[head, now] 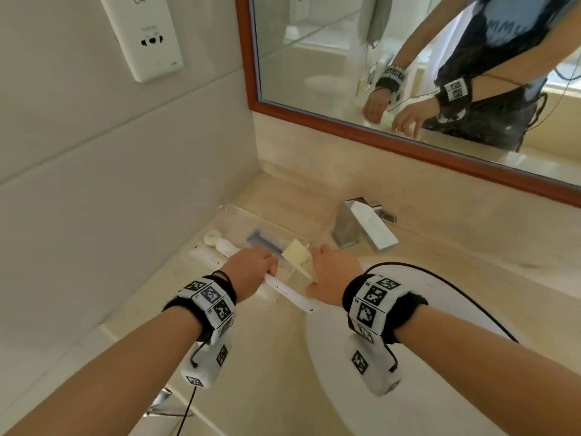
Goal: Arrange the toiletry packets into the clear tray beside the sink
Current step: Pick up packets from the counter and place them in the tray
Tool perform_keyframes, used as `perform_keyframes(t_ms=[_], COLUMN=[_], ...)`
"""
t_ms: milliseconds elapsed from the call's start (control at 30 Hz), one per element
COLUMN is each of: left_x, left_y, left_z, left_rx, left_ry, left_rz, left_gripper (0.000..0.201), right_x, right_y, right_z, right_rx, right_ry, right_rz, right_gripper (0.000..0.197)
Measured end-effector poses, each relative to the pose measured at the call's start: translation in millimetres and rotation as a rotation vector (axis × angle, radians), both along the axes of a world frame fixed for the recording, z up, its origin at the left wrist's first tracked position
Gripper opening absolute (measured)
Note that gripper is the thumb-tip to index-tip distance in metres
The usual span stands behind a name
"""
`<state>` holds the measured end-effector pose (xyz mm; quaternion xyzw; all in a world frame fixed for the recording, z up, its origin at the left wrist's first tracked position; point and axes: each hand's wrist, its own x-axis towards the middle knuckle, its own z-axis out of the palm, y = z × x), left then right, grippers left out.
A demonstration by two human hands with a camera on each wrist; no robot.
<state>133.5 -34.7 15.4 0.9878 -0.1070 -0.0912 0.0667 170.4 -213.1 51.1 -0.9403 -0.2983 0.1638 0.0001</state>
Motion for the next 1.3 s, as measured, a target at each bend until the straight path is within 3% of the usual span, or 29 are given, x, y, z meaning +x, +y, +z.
perform_keyframes(t_ms=[200, 333, 467, 633, 800, 967, 1133, 1300], left_x=[25.7, 33.6, 39.1, 40.0, 48.4, 47.1, 46.4, 45.7], left_y=[59.4, 85.9, 101.6, 102.9, 108.5, 121.1, 126.1, 126.8], left_z=[-9.4, -17.8, -29.3, -49.1, -41.6, -40.3, -44.0, -46.0], left_rx=[0.133, 0.203, 0.204, 0.107, -0.026, -0.068, -0.23, -0.34], left_ry=[0.103, 0.145, 0.156, 0.258, 0.152, 0.343, 0.317, 0.242], left_rz=[-0.025, -0.077, -0.113, -0.121, -0.092, -0.139, -0.091, -0.039], left_gripper=[0.036, 0.063, 0.067, 0.047, 0.038, 0.034, 0.029, 0.026], right_x=[35.7, 52.6, 62.0, 67.8, 72.1, 76.0, 75.2, 72.0], right_y=[58.7, 88.5, 108.3, 122.7, 133.4, 147.3, 156.7, 164.7], right_z=[-1.5, -5.4, -13.6, -27.4, -34.9, -41.3, -41.2, -41.2], right_rx=[-0.04, -0.043, -0.068, -0.109, 0.032, 0.027, -0.025, 0.017], right_ry=[-0.015, -0.036, -0.034, -0.013, -0.04, -0.025, 0.064, 0.043], right_rz=[0.022, 0.025, 0.016, 0.013, -0.014, 0.032, 0.098, 0.135], right_gripper=[0.044, 0.044, 0.045, 0.05, 0.061, 0.062, 0.058, 0.053])
